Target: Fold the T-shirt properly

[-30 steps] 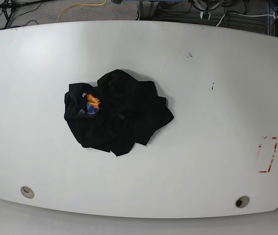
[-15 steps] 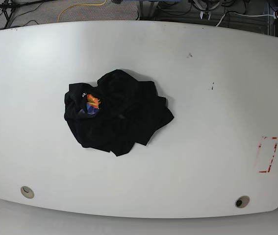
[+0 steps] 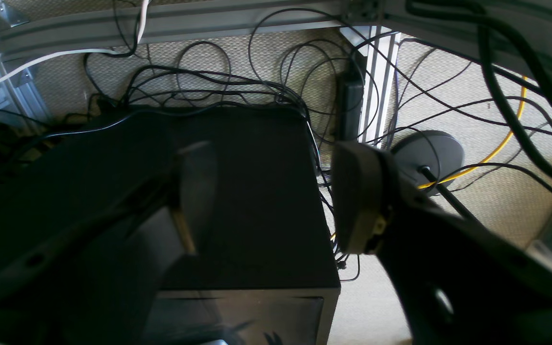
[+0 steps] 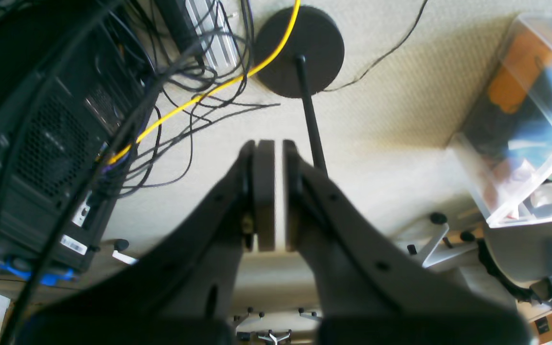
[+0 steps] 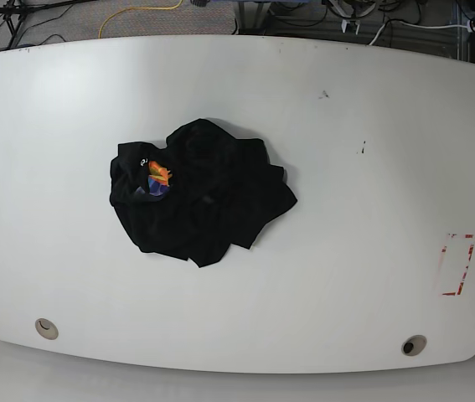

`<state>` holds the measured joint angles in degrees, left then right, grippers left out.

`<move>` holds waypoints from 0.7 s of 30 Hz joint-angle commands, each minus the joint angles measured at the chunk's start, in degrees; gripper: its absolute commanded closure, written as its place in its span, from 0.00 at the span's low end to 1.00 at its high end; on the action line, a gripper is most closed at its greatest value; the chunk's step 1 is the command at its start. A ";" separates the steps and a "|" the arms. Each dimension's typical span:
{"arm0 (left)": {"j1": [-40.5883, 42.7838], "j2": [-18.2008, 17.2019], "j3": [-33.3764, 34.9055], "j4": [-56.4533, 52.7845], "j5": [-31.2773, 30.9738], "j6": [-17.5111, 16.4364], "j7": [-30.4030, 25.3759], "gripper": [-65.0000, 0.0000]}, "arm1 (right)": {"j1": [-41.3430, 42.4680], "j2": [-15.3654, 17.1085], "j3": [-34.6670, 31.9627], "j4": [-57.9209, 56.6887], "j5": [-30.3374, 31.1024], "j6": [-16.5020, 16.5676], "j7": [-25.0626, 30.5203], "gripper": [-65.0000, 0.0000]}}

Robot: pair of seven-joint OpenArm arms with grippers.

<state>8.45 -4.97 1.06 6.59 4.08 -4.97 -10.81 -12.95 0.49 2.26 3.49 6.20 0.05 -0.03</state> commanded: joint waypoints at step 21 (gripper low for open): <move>0.56 -0.17 0.10 0.42 0.13 -0.07 -0.46 0.46 | -0.41 -0.03 0.05 -0.27 -0.21 -0.22 -0.16 0.97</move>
<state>8.45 -4.97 1.06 6.90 4.08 -4.97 -10.79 -12.78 0.47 2.26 3.53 6.17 0.05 -0.05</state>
